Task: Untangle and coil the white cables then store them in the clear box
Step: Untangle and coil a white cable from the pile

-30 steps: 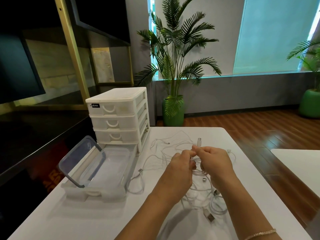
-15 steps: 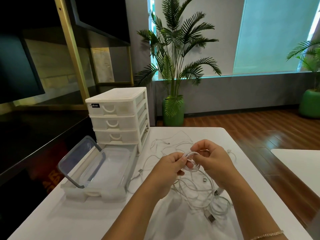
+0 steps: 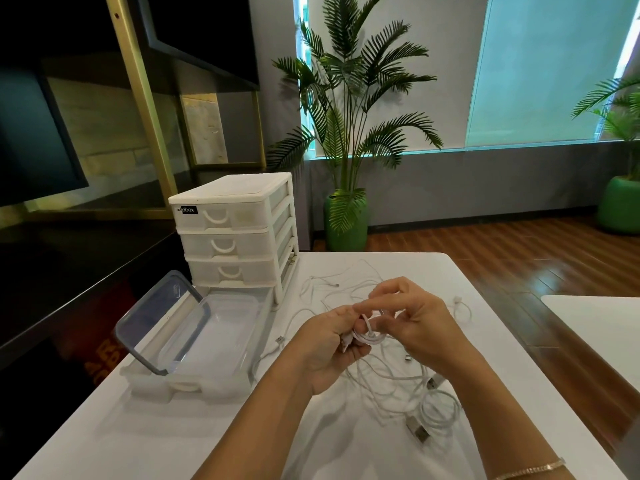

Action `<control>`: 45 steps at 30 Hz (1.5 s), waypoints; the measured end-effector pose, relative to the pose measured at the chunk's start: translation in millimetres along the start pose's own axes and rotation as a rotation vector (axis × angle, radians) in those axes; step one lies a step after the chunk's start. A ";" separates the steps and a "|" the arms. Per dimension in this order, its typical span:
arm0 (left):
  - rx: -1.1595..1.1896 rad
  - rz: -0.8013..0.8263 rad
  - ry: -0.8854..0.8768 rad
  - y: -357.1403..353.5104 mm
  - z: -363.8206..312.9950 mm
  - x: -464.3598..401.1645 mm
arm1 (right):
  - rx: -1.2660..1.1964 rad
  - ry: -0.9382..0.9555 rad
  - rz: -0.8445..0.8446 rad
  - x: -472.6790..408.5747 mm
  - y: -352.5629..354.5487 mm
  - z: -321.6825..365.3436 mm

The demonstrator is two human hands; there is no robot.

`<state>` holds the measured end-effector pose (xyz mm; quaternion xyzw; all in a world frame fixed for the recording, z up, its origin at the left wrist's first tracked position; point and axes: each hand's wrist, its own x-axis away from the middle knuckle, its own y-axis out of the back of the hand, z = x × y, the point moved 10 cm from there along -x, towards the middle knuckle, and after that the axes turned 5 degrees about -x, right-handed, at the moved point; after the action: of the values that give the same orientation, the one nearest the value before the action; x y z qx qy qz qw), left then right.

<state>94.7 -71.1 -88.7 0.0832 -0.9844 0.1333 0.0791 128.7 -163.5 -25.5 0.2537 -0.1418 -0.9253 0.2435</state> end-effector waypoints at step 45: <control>-0.371 -0.183 -0.362 16.3 -20.4 -5.5 | -0.328 -0.373 -0.099 6.4 1.3 -31.7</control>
<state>99.8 -49.2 -74.3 0.1785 -0.9785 -0.0739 -0.0723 141.5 -172.4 -53.9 0.0424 -0.0196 -0.9775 0.2056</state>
